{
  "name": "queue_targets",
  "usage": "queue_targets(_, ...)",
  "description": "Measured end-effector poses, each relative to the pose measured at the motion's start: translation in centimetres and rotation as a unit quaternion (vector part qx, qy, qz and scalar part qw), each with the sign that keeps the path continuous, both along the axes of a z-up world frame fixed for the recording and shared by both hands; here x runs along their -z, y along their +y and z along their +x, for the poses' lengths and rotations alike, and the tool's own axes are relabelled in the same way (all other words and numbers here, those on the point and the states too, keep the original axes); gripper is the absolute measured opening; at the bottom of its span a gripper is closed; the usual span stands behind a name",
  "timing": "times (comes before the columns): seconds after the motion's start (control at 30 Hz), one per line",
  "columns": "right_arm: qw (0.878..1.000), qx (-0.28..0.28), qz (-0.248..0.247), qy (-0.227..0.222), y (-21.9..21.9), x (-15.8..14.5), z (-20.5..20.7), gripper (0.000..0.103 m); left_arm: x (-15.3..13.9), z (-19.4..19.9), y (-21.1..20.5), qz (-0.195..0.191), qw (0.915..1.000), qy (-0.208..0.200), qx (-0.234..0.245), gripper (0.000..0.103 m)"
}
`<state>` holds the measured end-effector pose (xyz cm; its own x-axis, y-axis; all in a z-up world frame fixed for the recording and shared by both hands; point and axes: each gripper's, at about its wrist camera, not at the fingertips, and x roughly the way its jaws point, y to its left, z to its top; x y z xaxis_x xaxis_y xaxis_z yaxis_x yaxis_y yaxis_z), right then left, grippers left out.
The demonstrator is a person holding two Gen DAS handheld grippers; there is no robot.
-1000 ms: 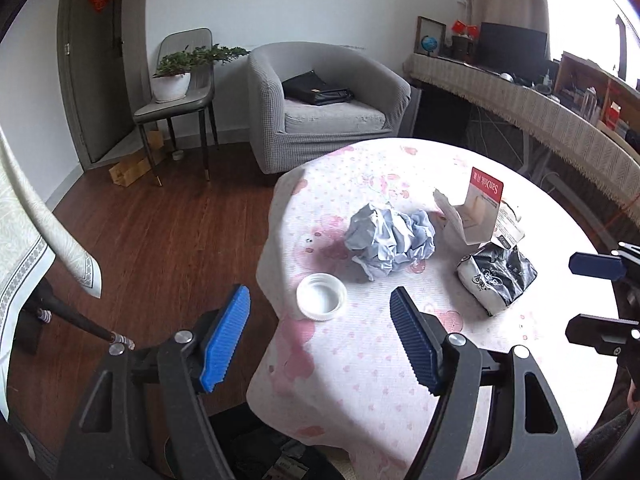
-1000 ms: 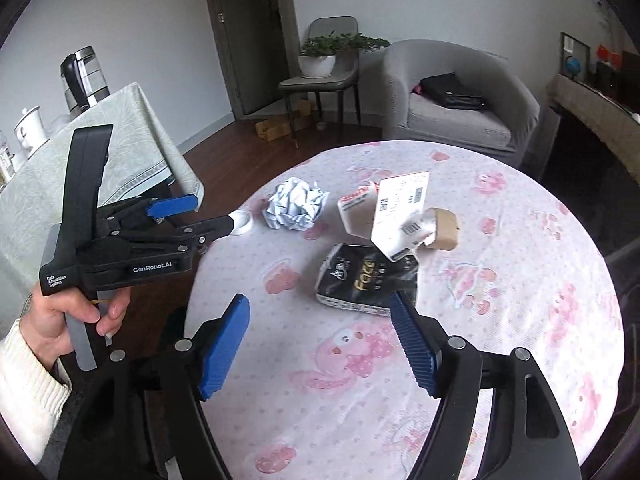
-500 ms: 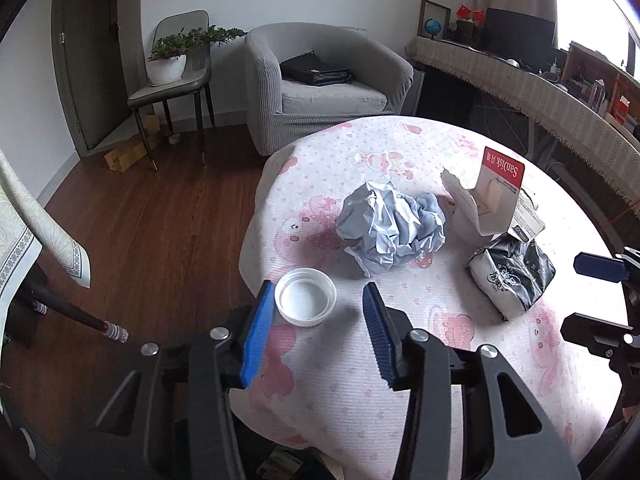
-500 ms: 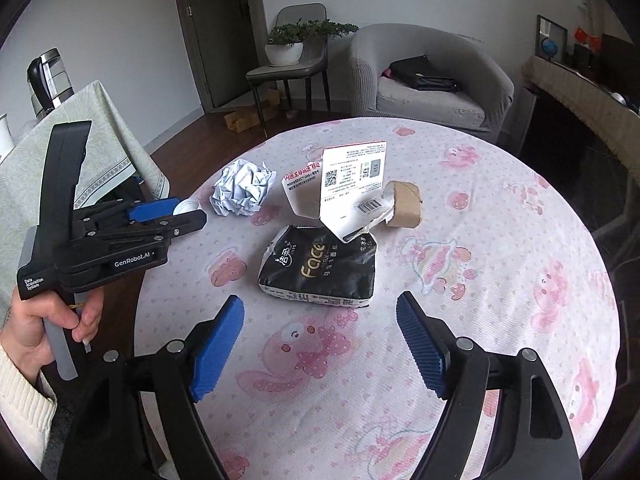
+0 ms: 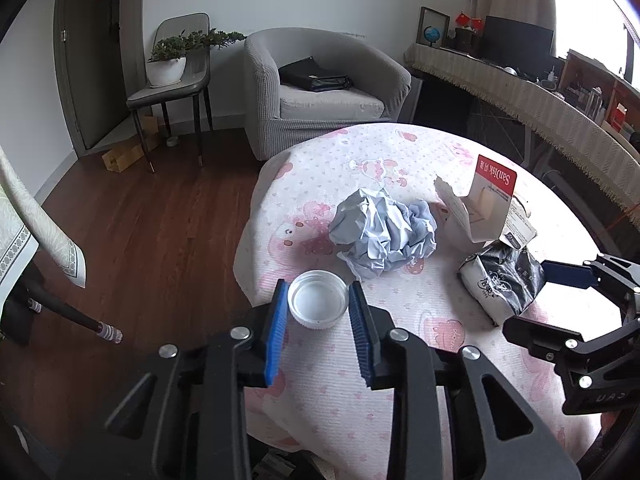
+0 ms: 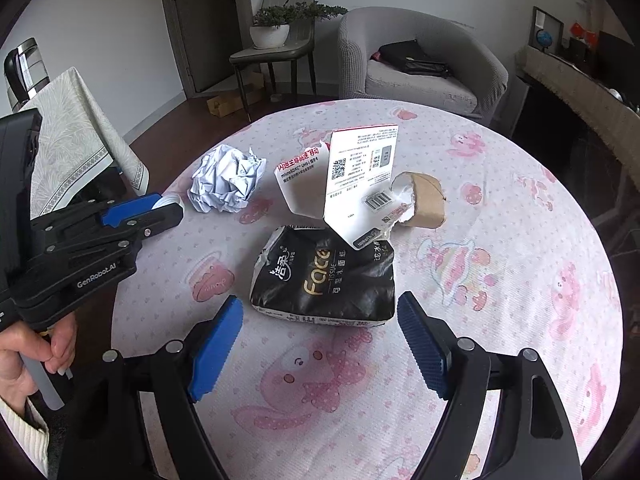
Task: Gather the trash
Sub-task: 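Grasp the white plastic cap with the left gripper while the right gripper grasps the black tissue bag, then carry the cap and tissue bag down over the green wastebasket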
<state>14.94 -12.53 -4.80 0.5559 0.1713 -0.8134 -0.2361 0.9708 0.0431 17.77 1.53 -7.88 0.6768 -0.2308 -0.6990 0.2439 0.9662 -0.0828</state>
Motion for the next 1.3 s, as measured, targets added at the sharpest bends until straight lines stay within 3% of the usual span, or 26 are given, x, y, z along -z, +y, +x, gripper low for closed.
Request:
queue_targets(0.2, 1.000, 0.020, -0.013, 0.013, 0.5, 0.8, 0.9, 0.081, -1.6, -0.8, 0.6, -0.028, 0.9996, -0.001, -0.010, 0.033)
queue_targets(0.43, 1.000, 0.020, -0.012, 0.002, 0.7, 0.8, 1.4, 0.082, -3.0, -2.1, 1.2, -0.030, 0.9994, -0.009, -0.015, 0.033)
queue_targets(0.53, 1.000, 0.015, -0.010, -0.003, 0.7, 0.7, 1.4, 0.075, -3.6, -2.7, 1.6, -0.025, 0.9995, -0.012, -0.016, 0.033)
queue_targets(0.7, 1.000, 0.003, 0.024, 0.011, -0.1, 0.4, 1.4, 0.072, -4.1, -3.7, 2.4, -0.022, 0.9995, -0.012, -0.018, 0.033)
queue_targets(0.9, 0.994, -0.015, 0.103, 0.047, -0.5, -0.5, 0.8, 0.072, -4.3, -4.7, 4.1, -0.005, 0.9996, -0.010, -0.024, 0.033)
queue_targets(1.3, 0.985, -0.078, 0.145, 0.045, 3.5, -2.9, -0.2, 0.072, -2.2, -6.9, 7.2, 0.001, 0.9987, 0.014, -0.049, 0.033)
